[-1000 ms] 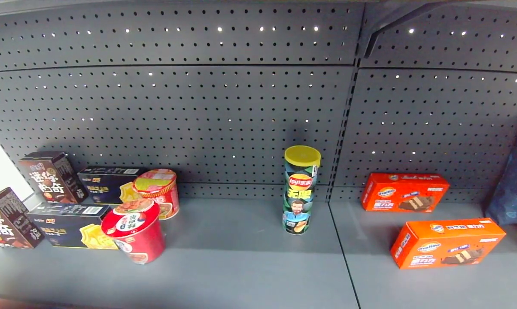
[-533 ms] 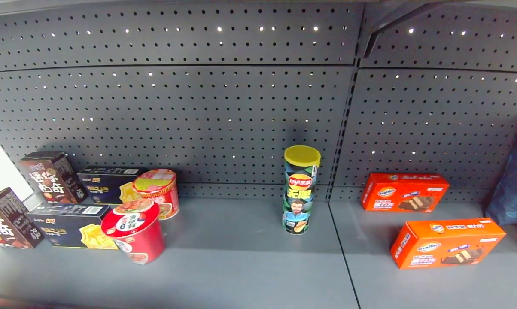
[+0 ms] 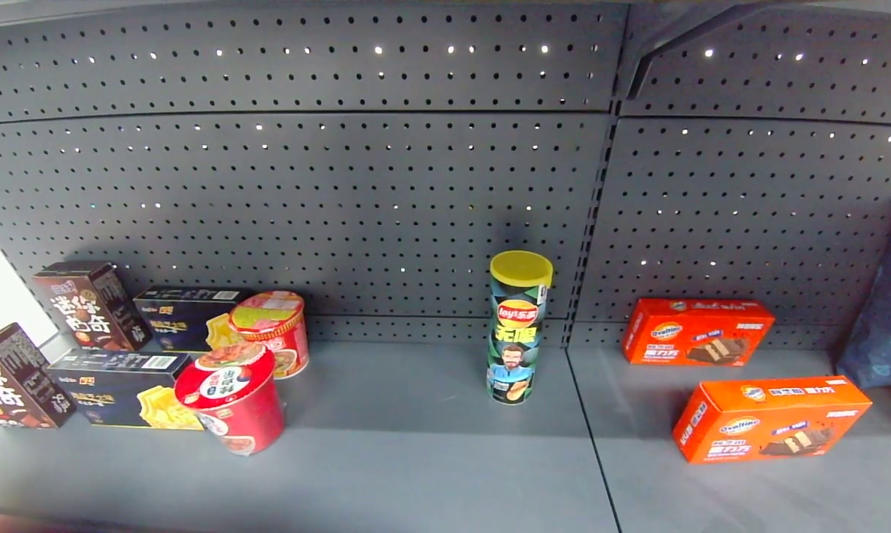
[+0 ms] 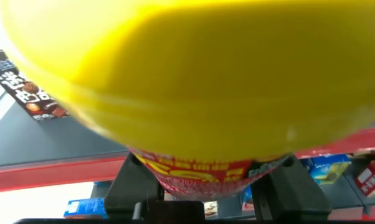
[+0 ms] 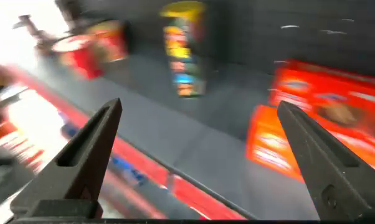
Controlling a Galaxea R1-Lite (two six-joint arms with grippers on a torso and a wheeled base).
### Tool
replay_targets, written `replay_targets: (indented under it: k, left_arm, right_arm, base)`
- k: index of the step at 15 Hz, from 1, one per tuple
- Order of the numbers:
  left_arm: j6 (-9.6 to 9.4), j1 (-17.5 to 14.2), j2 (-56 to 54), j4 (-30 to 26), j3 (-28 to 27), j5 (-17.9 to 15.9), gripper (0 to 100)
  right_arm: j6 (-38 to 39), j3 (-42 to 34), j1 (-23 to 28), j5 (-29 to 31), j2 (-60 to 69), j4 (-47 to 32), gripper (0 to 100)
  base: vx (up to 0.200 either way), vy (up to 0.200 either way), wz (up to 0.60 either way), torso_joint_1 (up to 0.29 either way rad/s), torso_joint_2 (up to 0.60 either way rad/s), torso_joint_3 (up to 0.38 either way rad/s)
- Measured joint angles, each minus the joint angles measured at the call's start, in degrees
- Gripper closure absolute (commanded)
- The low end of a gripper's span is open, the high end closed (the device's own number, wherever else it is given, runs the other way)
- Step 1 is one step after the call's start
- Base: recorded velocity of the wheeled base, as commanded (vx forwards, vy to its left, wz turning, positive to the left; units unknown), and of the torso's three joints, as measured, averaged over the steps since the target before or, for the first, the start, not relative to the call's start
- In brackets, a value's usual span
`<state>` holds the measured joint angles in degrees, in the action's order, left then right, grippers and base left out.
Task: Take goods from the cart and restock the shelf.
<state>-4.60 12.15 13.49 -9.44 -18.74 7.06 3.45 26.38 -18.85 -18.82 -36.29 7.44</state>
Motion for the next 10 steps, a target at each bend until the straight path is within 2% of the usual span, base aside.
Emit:
replay_targets:
  k: [2,6,8,10]
  left_arm:
    - [0.17,0.7,0.8,0.4,-0.2,0.0,100]
    - [0.57,2.4,2.2,0.4,-1.4,0.0,100]
    - [0.57,2.8,2.5,0.3,-1.5,0.0,100]
    - [0.57,2.9,2.7,0.4,-1.5,0.0,100]
  right_arm:
    - [0.1,0.2,-3.4,-3.3,-7.8,9.4,0]
    - [-0.4,-0.5,-5.4,-9.3,-24.6,27.9,0]
    - [-1.5,1.0,-5.2,-11.4,-32.4,31.7,0]
    - [-5.8,3.3,-2.9,-20.5,-39.6,33.9,0]
  base:
    - [0.000,0.000,0.00,0.000,0.00,0.000]
    - [0.000,0.000,0.00,0.000,0.00,0.000]
    - [0.000,0.000,0.00,0.000,0.00,0.000]
    - [0.000,0.000,0.00,0.000,0.00,0.000]
